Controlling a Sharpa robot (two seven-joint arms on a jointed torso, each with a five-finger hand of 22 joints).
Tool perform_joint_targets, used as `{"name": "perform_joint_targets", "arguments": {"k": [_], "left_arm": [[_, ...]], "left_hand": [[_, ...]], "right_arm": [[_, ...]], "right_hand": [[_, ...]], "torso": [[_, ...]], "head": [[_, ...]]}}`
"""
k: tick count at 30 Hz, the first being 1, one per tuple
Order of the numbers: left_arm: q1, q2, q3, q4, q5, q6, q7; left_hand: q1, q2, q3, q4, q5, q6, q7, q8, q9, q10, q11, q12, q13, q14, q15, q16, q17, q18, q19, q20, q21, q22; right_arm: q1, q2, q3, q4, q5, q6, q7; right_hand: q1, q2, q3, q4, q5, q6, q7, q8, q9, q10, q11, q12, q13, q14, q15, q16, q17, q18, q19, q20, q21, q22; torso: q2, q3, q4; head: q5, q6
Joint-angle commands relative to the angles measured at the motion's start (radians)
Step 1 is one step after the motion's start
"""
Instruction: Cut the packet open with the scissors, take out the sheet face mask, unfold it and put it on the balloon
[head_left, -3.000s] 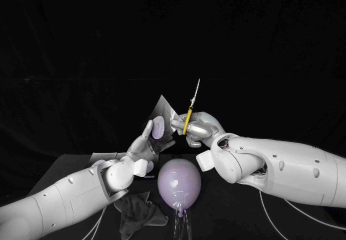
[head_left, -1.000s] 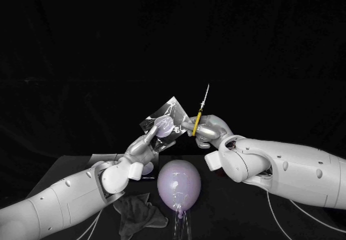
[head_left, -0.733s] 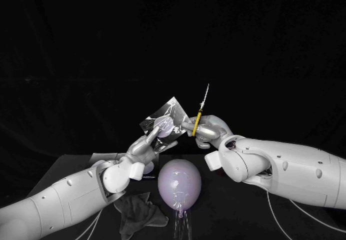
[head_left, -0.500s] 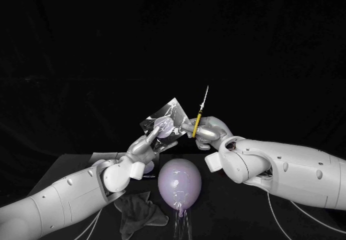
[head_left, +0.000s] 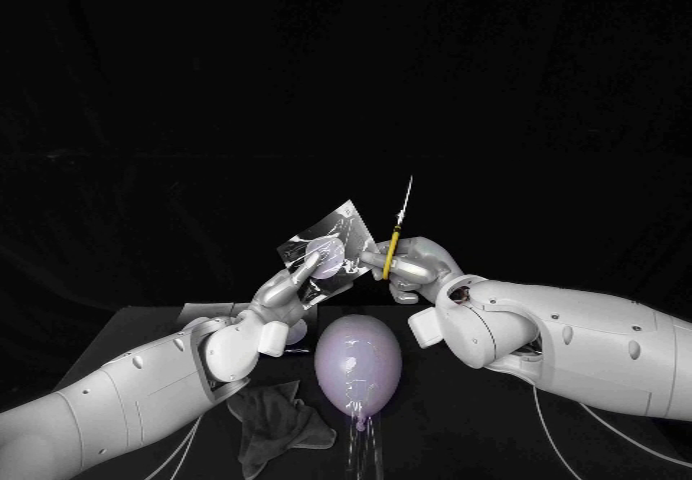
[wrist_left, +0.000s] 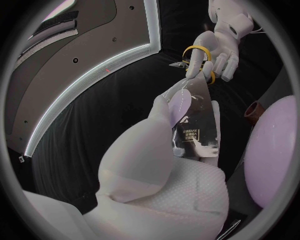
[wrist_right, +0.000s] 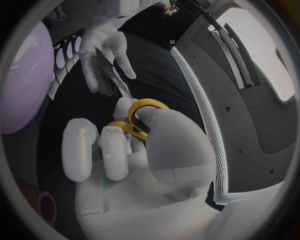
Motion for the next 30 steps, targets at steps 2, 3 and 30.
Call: {"name": "perform_joint_targets", "arguments": {"k": [2, 3, 30], "left_arm": [[0.002, 0.004, 0.002, -0.003, -0.02, -0.028, 0.007], [0.002, 0.004, 0.002, -0.004, -0.026, -0.038, 0.007], [0.003, -0.022, 0.001, 0.034, -0.101, -0.199, 0.007]], "left_hand": [[0.089, 0.036, 0.063, -0.009, -0.001, 0.105, 0.034, 0.019, -0.006, 0.081, -0.034, 0.018, -0.001, 0.047, -0.028, 0.023, 0.008, 0.018, 0.028, -0.023, 0.015, 0.002], [0.093, 0.037, 0.066, -0.009, 0.0, 0.108, 0.032, 0.019, -0.007, 0.083, -0.036, 0.018, -0.001, 0.049, -0.029, 0.023, 0.008, 0.018, 0.029, -0.024, 0.015, 0.002], [0.022, -0.119, 0.563, 0.022, -0.002, 0.235, 0.0, 0.037, 0.046, 0.301, -0.086, -0.016, -0.003, 0.223, -0.086, 0.048, 0.042, 0.014, 0.133, -0.09, 0.097, 0.014]], "right_arm": [[-0.003, 0.002, 0.0, -0.002, -0.015, 0.026, -0.001], [-0.004, 0.003, 0.0, -0.003, -0.015, 0.027, -0.002], [-0.017, -0.071, -0.033, 0.012, -0.004, 0.069, 0.018]], "right_hand": [[0.004, 0.011, 0.075, -0.061, 0.0, 0.006, -0.001, 0.005, 0.002, 0.312, -0.082, 0.569, 0.001, 0.076, -0.005, 0.006, 0.116, 0.013, 0.002, -0.003, -0.002, 0.141], [0.004, 0.011, 0.075, -0.061, 0.0, 0.006, -0.001, 0.005, 0.002, 0.312, -0.082, 0.569, 0.001, 0.076, -0.005, 0.006, 0.116, 0.013, 0.002, -0.003, -0.002, 0.141], [-0.064, -0.041, -0.043, -0.042, 0.001, -0.038, 0.02, -0.027, 0.018, 0.116, -0.059, -0.119, -0.573, 0.002, 0.012, -0.156, -0.162, 0.073, -0.164, 0.015, -0.293, -0.036]], "torso": [[0.0, 0.0, 0.0006], [0.0, -0.0002, 0.0005], [-0.001, -0.0001, -0.0009]], "head": [[0.002, -0.002], [0.002, -0.002], [-0.001, -0.012]]}}
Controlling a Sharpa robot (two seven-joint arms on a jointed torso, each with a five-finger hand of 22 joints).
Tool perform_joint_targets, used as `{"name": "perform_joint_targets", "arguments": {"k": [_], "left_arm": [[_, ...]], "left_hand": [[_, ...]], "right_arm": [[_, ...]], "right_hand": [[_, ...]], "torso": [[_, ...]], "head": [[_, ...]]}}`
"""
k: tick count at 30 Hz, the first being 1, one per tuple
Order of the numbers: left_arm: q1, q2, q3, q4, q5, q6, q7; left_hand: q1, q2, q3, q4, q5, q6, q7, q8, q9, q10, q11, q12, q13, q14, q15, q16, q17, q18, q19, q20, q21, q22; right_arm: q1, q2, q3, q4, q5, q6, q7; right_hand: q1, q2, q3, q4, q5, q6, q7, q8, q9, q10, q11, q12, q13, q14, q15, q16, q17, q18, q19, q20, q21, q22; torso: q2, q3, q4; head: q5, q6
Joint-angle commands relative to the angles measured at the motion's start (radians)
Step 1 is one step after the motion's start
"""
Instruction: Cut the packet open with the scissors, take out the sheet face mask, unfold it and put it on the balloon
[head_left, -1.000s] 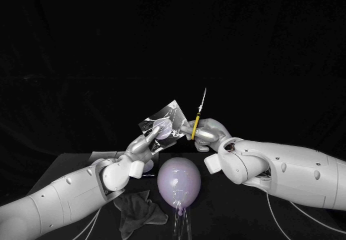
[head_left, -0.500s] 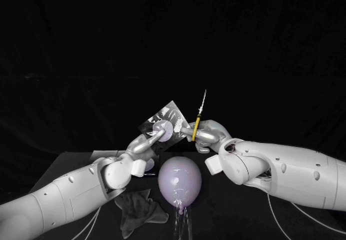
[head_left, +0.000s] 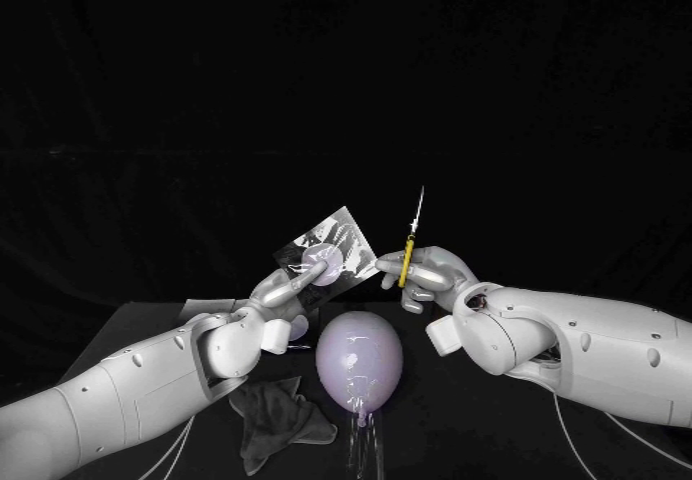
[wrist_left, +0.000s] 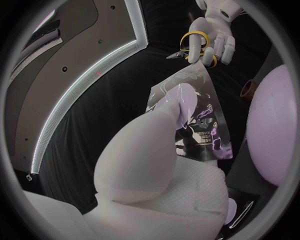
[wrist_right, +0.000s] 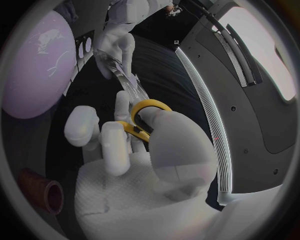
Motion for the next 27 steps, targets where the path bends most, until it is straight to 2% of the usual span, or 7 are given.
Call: {"name": "perform_joint_targets", "arguments": {"k": [1, 6, 11, 17, 22, 25, 27], "left_arm": [[0.002, -0.01, 0.001, 0.02, -0.034, -0.045, -0.002], [0.002, -0.03, 0.001, 0.04, -0.043, -0.065, -0.011], [0.002, -0.051, 0.0, 0.067, -0.059, -0.097, -0.033], [0.005, -0.07, -0.001, 0.104, -0.089, -0.142, -0.073], [0.016, -0.078, -0.002, 0.125, -0.11, -0.207, -0.115], [0.025, -0.081, -0.003, 0.142, -0.126, -0.255, -0.15], [0.031, -0.082, -0.005, 0.154, -0.132, -0.28, -0.169]], "left_hand": [[-0.027, -0.007, 0.035, -0.017, 0.006, 0.0, -0.001, 0.006, 0.035, 0.019, -0.008, -0.002, 0.002, 0.011, -0.002, -0.006, 0.004, 0.005, 0.006, -0.002, 0.008, 0.003], [-0.06, -0.018, 0.073, -0.039, 0.005, -0.002, -0.001, 0.009, 0.047, 0.021, -0.009, -0.002, 0.002, 0.014, -0.002, -0.009, 0.008, 0.004, 0.007, -0.003, 0.015, 0.004], [-0.092, -0.025, 0.107, -0.066, 0.005, -0.005, -0.001, 0.009, 0.06, 0.031, -0.011, 0.0, 0.003, 0.025, -0.006, -0.009, 0.013, 0.005, 0.014, -0.008, 0.027, 0.008], [-0.108, -0.028, 0.122, -0.077, 0.005, -0.004, 0.0, 0.01, 0.066, 0.035, -0.011, 0.001, 0.003, 0.029, -0.007, -0.009, 0.015, 0.004, 0.016, -0.01, 0.033, 0.009], [-0.121, -0.029, 0.132, -0.085, 0.005, -0.003, 0.0, 0.011, 0.071, 0.038, -0.012, 0.001, 0.003, 0.031, -0.007, -0.01, 0.017, 0.004, 0.017, -0.011, 0.038, 0.011], [-0.129, -0.03, 0.137, -0.09, 0.005, -0.003, -0.001, 0.012, 0.074, 0.04, -0.012, 0.001, 0.003, 0.033, -0.008, -0.01, 0.018, 0.004, 0.017, -0.011, 0.04, 0.012], [-0.132, -0.031, 0.139, -0.091, 0.005, -0.003, -0.001, 0.013, 0.075, 0.041, -0.013, 0.001, 0.003, 0.034, -0.008, -0.01, 0.019, 0.004, 0.018, -0.012, 0.041, 0.012]], "right_arm": [[-0.004, -0.025, -0.005, 0.018, 0.001, 0.024, 0.027], [-0.017, -0.067, -0.015, 0.048, 0.007, 0.035, 0.029], [-0.047, -0.121, -0.026, 0.094, 0.004, 0.056, 0.024], [-0.099, -0.172, -0.032, 0.153, -0.02, 0.088, 0.003], [-0.15, -0.206, -0.035, 0.209, -0.05, 0.104, -0.015], [-0.185, -0.224, -0.036, 0.246, -0.071, 0.109, -0.024], [-0.204, -0.233, -0.037, 0.265, -0.08, 0.112, -0.028]], "right_hand": [[0.018, -0.007, -0.007, -0.002, 0.001, -0.003, 0.004, -0.007, 0.003, 0.121, -0.055, -0.068, -0.042, 0.003, 0.01, -0.007, -0.006, 0.01, -0.004, 0.002, -0.01, -0.006], [0.022, -0.011, -0.014, -0.003, -0.002, 0.0, 0.005, -0.011, 0.005, 0.136, -0.053, -0.135, -0.084, 0.004, 0.011, -0.012, -0.008, 0.011, -0.002, 0.004, -0.019, -0.011], [0.031, -0.01, -0.016, -0.007, -0.001, 0.009, 0.003, -0.01, 0.008, 0.157, -0.055, -0.174, -0.11, 0.005, 0.01, -0.015, -0.009, 0.012, -0.001, 0.003, -0.026, -0.014], [0.042, -0.013, -0.015, -0.019, 0.0, 0.017, -0.002, -0.007, 0.012, 0.18, -0.059, -0.184, -0.116, 0.005, 0.007, -0.017, -0.011, 0.012, 0.0, 0.002, -0.029, -0.015], [0.045, -0.024, -0.03, -0.03, 0.002, 0.039, -0.016, 0.005, 0.019, 0.256, -0.075, -0.15, -0.091, 0.012, -0.005, -0.015, -0.002, 0.009, 0.014, -0.007, -0.015, -0.005], [0.044, -0.025, -0.04, -0.034, 0.003, 0.053, -0.028, 0.015, 0.027, 0.302, -0.086, -0.079, -0.021, 0.022, -0.015, -0.004, 0.02, 0.004, 0.033, -0.017, 0.009, 0.011], [0.042, -0.023, -0.045, -0.034, 0.003, 0.054, -0.033, 0.019, 0.034, 0.317, -0.09, 0.059, 0.111, 0.027, -0.019, 0.001, 0.03, 0.001, 0.041, -0.021, 0.018, 0.018]], "torso": [[0.0, 0.0012, -0.0008], [0.0, 0.0016, -0.0022], [0.001, 0.0019, -0.0025], [0.001, 0.0028, -0.0024], [0.0, 0.0031, -0.0027], [0.0, 0.0039, -0.0033], [0.001, 0.004, -0.0027]], "head": [[-0.01, -0.002], [-0.021, -0.007], [-0.031, -0.015], [-0.046, -0.028], [-0.056, -0.043], [-0.067, -0.055], [-0.073, -0.061]]}}
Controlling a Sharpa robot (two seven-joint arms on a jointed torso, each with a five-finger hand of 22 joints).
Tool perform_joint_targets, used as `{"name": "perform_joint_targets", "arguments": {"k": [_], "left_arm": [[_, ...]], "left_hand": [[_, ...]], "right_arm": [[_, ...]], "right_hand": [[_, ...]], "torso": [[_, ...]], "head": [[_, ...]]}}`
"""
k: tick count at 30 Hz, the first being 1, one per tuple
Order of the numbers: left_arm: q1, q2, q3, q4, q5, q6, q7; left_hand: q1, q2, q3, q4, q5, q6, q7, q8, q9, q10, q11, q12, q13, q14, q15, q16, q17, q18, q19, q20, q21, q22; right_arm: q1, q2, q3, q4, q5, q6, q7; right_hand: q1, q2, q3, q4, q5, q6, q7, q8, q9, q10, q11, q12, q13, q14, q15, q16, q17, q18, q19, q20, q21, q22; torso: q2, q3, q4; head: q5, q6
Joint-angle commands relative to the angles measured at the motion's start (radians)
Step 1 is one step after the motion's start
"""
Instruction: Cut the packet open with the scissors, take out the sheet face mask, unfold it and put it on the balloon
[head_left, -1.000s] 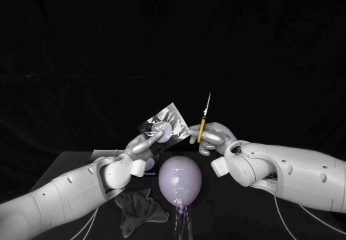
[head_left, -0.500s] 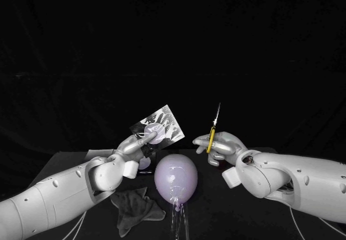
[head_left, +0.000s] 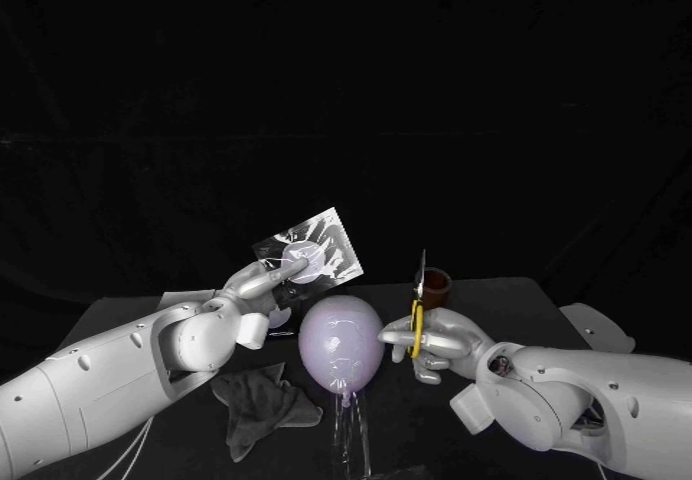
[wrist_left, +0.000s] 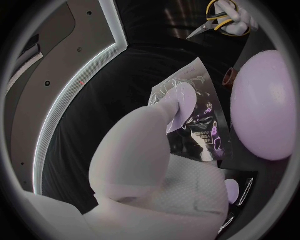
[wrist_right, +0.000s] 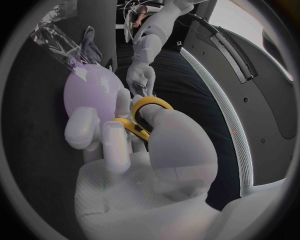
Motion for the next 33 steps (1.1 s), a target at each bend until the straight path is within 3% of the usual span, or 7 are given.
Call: {"name": "perform_joint_targets", "arguments": {"k": [1, 11, 19, 21, 25, 27, 33], "left_arm": [[0.012, 0.0, -0.002, 0.024, -0.042, -0.102, -0.077], [0.045, -0.005, -0.01, 0.083, -0.067, -0.139, -0.125], [0.054, -0.012, -0.014, 0.117, -0.077, -0.15, -0.145], [0.054, -0.012, -0.015, 0.119, -0.079, -0.15, -0.148], [0.055, -0.011, -0.015, 0.125, -0.08, -0.153, -0.155], [0.055, -0.01, -0.015, 0.127, -0.086, -0.155, -0.162], [0.055, -0.003, -0.016, 0.131, -0.109, -0.168, -0.189]], "left_hand": [[-0.009, 0.0, 0.01, -0.006, 0.003, -0.002, -0.001, 0.008, 0.06, 0.017, -0.009, 0.006, 0.001, 0.01, -0.001, -0.005, 0.001, 0.011, 0.005, 0.001, 0.005, 0.002], [-0.018, -0.001, 0.014, -0.009, 0.003, -0.002, -0.002, 0.009, 0.064, 0.019, -0.01, 0.006, 0.001, 0.012, -0.001, -0.006, 0.002, 0.011, 0.005, 0.001, 0.008, 0.003], [-0.021, -0.002, 0.016, -0.009, 0.003, -0.001, -0.002, 0.01, 0.066, 0.019, -0.01, 0.006, 0.001, 0.012, -0.001, -0.006, 0.003, 0.011, 0.005, 0.001, 0.008, 0.003], [-0.021, -0.002, 0.016, -0.009, 0.003, -0.001, -0.002, 0.01, 0.066, 0.019, -0.01, 0.006, 0.001, 0.012, -0.001, -0.006, 0.003, 0.011, 0.005, 0.001, 0.008, 0.003], [-0.021, -0.002, 0.016, -0.009, 0.003, -0.001, -0.002, 0.01, 0.066, 0.019, -0.01, 0.006, 0.001, 0.012, -0.001, -0.006, 0.003, 0.011, 0.005, 0.001, 0.008, 0.003], [-0.023, -0.002, 0.017, -0.01, 0.003, -0.001, -0.002, 0.01, 0.067, 0.019, -0.01, 0.005, 0.001, 0.013, -0.001, -0.006, 0.003, 0.011, 0.005, 0.001, 0.009, 0.003], [-0.027, -0.003, 0.019, -0.012, 0.003, -0.001, -0.003, 0.012, 0.069, 0.021, -0.011, 0.006, 0.001, 0.014, -0.002, -0.006, 0.004, 0.011, 0.005, 0.001, 0.01, 0.003]], "right_arm": [[-0.024, -0.012, 0.001, 0.032, -0.055, 0.046, -0.016], [-0.072, -0.035, -0.001, 0.072, -0.022, 0.055, 0.001], [-0.083, -0.05, -0.001, 0.077, 0.038, 0.046, -0.013], [-0.084, -0.052, -0.001, 0.079, 0.036, 0.041, -0.021], [-0.085, -0.06, -0.001, 0.083, 0.028, 0.038, -0.043], [-0.085, -0.063, -0.001, 0.083, 0.024, 0.04, -0.051], [-0.085, -0.071, -0.001, 0.089, -0.035, 0.064, -0.065]], "right_hand": [[-0.001, -0.001, -0.012, 0.002, 0.005, 0.008, -0.005, 0.008, 0.01, 0.235, -0.083, 0.247, 0.178, 0.027, -0.01, 0.011, 0.018, 0.001, 0.012, -0.005, 0.013, 0.012], [-0.027, -0.012, -0.031, 0.013, 0.013, 0.042, -0.037, 0.085, 0.118, 0.24, -0.113, 0.759, 0.673, 0.046, -0.032, 0.062, 0.109, -0.002, 0.025, -0.024, 0.028, 0.034], [-0.104, -0.045, -0.063, 0.057, 0.024, 0.032, -0.091, 0.376, 0.52, 0.288, -0.15, 1.127, 0.983, 0.103, -0.055, 0.219, 0.399, -0.021, 0.075, -0.055, 0.12, 0.102], [-0.115, -0.042, -0.068, 0.066, 0.015, 0.056, -0.094, 0.413, 0.543, 0.288, -0.15, 1.127, 0.983, 0.103, -0.06, 0.219, 0.399, -0.028, 0.088, -0.054, 0.146, 0.117], [-0.152, -0.019, -0.077, 0.104, 0.001, 0.143, -0.107, 0.585, 0.642, 0.288, -0.163, 1.127, 0.983, 0.103, -0.07, 0.219, 0.399, -0.046, 0.131, -0.061, 0.229, 0.164], [-0.158, -0.01, -0.076, 0.115, 0.001, 0.146, -0.111, 0.595, 0.655, 0.288, -0.165, 1.127, 0.983, 0.103, -0.074, 0.219, 0.399, -0.049, 0.139, -0.064, 0.246, 0.174], [-0.148, -0.007, -0.054, 0.114, 0.0, 0.009, -0.096, 0.368, 0.585, 0.288, -0.158, 1.127, 0.983, 0.103, -0.07, 0.219, 0.399, -0.048, 0.134, -0.066, 0.241, 0.174]], "torso": [[0.0, 0.0009, -0.0001], [0.0, 0.0032, 0.0], [-0.001, 0.0043, -0.0002], [-0.001, 0.0055, -0.0009], [-0.001, 0.0039, -0.0007], [-0.001, 0.0029, -0.0001], [-0.002, 0.0029, 0.0024]], "head": [[-0.013, -0.015], [-0.04, -0.057], [-0.052, -0.074], [-0.052, -0.075], [-0.058, -0.076], [-0.058, -0.074], [-0.057, -0.073]]}}
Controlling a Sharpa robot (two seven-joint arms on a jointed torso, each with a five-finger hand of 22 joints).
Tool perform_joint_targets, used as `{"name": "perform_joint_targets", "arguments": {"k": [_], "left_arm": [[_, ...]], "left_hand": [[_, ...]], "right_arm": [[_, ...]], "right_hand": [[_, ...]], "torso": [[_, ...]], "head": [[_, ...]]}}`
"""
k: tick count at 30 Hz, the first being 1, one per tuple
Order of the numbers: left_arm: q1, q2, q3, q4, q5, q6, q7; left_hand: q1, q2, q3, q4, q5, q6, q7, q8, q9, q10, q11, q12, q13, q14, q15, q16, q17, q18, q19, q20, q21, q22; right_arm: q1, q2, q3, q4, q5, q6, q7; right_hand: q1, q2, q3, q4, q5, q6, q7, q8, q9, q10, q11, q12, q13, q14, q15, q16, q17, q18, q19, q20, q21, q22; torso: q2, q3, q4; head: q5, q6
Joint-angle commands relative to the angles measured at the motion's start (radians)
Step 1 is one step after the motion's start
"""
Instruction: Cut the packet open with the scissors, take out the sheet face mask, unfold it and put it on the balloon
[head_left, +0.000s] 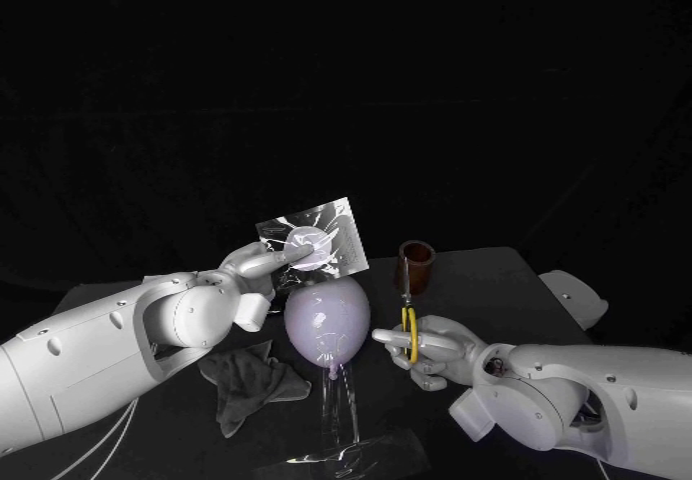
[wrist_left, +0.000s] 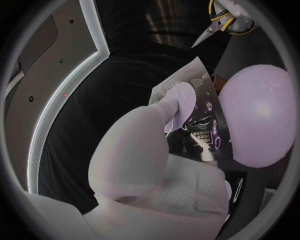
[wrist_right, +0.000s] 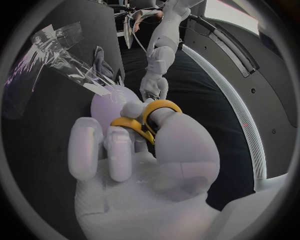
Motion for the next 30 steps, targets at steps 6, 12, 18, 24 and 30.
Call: {"name": "perform_joint_targets", "arguments": {"k": [6, 12, 18, 24, 30], "left_arm": [[0.003, 0.019, -0.001, 0.0, -0.033, -0.022, -0.042], [0.004, 0.031, -0.001, -0.003, -0.035, -0.02, -0.048], [0.005, 0.038, -0.001, -0.005, -0.035, -0.017, -0.05], [0.006, 0.042, -0.001, -0.01, -0.034, -0.013, -0.048], [0.006, 0.044, -0.001, -0.013, -0.029, -0.007, -0.041]], "left_hand": [[-0.01, 0.008, 0.009, -0.002, 0.003, 0.004, 0.0, 0.008, 0.057, 0.017, -0.006, 0.004, 0.001, 0.009, -0.003, -0.005, 0.002, 0.013, 0.007, 0.0, 0.006, 0.002], [-0.013, 0.007, 0.011, -0.002, 0.003, 0.004, -0.001, 0.009, 0.059, 0.018, -0.007, 0.004, 0.001, 0.01, -0.003, -0.005, 0.003, 0.013, 0.007, 0.0, 0.007, 0.002], [-0.017, 0.007, 0.012, -0.003, 0.003, 0.004, -0.001, 0.01, 0.061, 0.02, -0.007, 0.004, 0.002, 0.011, -0.003, -0.005, 0.003, 0.013, 0.008, 0.0, 0.008, 0.002], [-0.019, 0.006, 0.013, -0.004, 0.003, 0.004, -0.002, 0.01, 0.062, 0.021, -0.008, 0.004, 0.002, 0.013, -0.004, -0.005, 0.004, 0.013, 0.008, 0.0, 0.009, 0.002], [-0.02, 0.006, 0.014, -0.004, 0.003, 0.004, -0.002, 0.011, 0.063, 0.021, -0.008, 0.004, 0.002, 0.013, -0.004, -0.004, 0.004, 0.014, 0.008, 0.0, 0.009, 0.003]], "right_arm": [[-0.001, -0.006, 0.0, 0.014, -0.154, 0.002, -0.005], [-0.002, -0.007, -0.001, 0.019, -0.219, -0.037, 0.007], [-0.008, -0.006, -0.003, 0.024, -0.242, -0.055, 0.013], [-0.014, -0.009, -0.004, 0.029, -0.247, -0.058, 0.011], [-0.017, -0.009, -0.005, 0.029, -0.241, -0.049, 0.004]], "right_hand": [[-0.029, -0.089, -0.013, 0.017, -0.007, -0.148, 0.083, -0.273, -0.191, 0.198, 0.002, 1.057, 0.281, 0.103, 0.051, 0.003, 0.263, -0.013, -0.022, 0.032, -0.037, 0.143], [-0.034, -0.132, -0.07, 0.029, -0.007, -0.188, 0.131, -0.398, -0.299, 0.198, 0.045, 1.057, 0.281, 0.103, 0.091, 0.003, 0.263, -0.014, -0.02, 0.068, -0.034, 0.148], [-0.039, -0.15, -0.133, 0.044, -0.006, -0.275, 0.17, -0.482, -0.357, 0.198, 0.08, 1.057, 0.281, 0.103, 0.12, 0.003, 0.263, -0.015, -0.018, 0.097, -0.029, 0.152], [-0.047, -0.155, -0.174, 0.063, -0.007, -0.291, 0.181, -0.501, -0.377, 0.198, 0.089, 1.057, 0.281, 0.103, 0.131, 0.003, 0.263, -0.008, -0.032, 0.11, -0.053, 0.143], [-0.013, -0.138, -0.266, 0.108, -0.002, -0.241, 0.147, -0.504, -0.422, 0.001, 0.07, 0.195, -0.3, 0.066, 0.114, -0.071, 0.123, 0.025, -0.115, 0.11, -0.209, 0.07]], "torso": [[0.0, -0.0008, 0.0004], [0.002, 0.0001, -0.0014], [0.001, -0.0001, 0.0012], [0.001, -0.0014, -0.0004], [0.002, -0.0021, 0.0009]], "head": [[-0.001, -0.001], [-0.001, -0.004], [-0.003, -0.008], [-0.003, -0.015], [-0.003, -0.016]]}}
